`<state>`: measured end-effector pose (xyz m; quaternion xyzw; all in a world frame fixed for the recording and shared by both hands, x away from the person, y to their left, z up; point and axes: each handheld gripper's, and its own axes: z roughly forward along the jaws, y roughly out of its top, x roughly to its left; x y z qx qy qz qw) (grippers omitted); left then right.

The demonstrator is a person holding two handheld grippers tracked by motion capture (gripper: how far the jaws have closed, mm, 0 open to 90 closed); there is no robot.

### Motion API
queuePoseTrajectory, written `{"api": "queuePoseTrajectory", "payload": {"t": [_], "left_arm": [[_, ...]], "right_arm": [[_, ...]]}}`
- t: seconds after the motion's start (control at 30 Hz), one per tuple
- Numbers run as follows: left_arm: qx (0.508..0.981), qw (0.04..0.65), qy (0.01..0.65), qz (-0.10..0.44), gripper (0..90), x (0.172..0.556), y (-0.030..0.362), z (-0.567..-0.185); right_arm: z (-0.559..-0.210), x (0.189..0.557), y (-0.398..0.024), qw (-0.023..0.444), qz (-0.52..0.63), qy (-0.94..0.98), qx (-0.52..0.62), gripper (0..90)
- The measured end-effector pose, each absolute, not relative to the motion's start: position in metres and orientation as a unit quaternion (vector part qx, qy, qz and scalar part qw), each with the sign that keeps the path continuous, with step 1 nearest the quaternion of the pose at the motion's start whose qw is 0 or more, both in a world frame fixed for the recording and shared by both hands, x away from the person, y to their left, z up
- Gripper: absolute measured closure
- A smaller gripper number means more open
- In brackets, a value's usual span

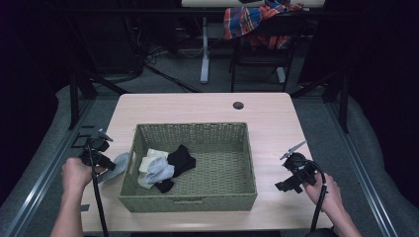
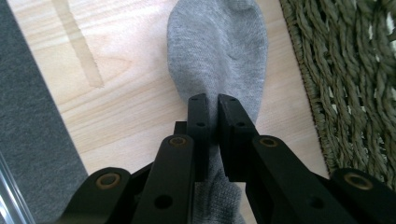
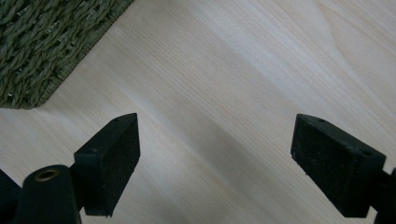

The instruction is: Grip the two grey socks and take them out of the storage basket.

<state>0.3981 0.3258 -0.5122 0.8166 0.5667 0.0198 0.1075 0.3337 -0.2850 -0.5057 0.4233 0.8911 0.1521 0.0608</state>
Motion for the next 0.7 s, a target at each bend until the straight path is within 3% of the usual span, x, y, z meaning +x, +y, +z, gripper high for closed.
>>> {"api": "queuePoseTrajectory", "payload": {"t": [0.17,0.23,0.3,0.33,0.43,0.57,0.63,0.7], "left_arm": [[0.819,0.108,0.564,0.015,79.5,0.398,0.325,-0.512],[0.821,0.111,0.56,0.026,72.6,0.398,0.325,-0.508],[0.818,0.111,0.563,0.029,59.5,0.398,0.325,-0.504],[0.816,0.113,0.566,0.03,59.5,0.397,0.326,-0.502],[0.811,0.126,0.571,0.033,45.2,0.395,0.329,-0.494],[0.804,0.134,0.578,0.043,37.1,0.393,0.333,-0.483],[0.8,0.138,0.581,0.056,26.7,0.392,0.334,-0.477],[0.799,0.138,0.582,0.065,22.0,0.39,0.333,-0.47]], "right_arm": [[-0.505,0.334,-0.286,0.059,0.149,0.892,0.422,15.6],[-0.504,0.334,-0.286,0.061,0.148,0.892,0.423,15.5],[-0.504,0.333,-0.286,0.061,0.149,0.891,0.425,15.6],[-0.504,0.333,-0.286,0.059,0.149,0.891,0.425,15.6],[-0.504,0.333,-0.286,0.062,0.152,0.89,0.425,15.6],[-0.503,0.333,-0.286,0.061,0.149,0.893,0.421,15.5],[-0.505,0.332,-0.287,0.062,0.155,0.888,0.427,15.6],[-0.504,0.332,-0.288,0.059,0.154,0.89,0.426,15.5]]}}
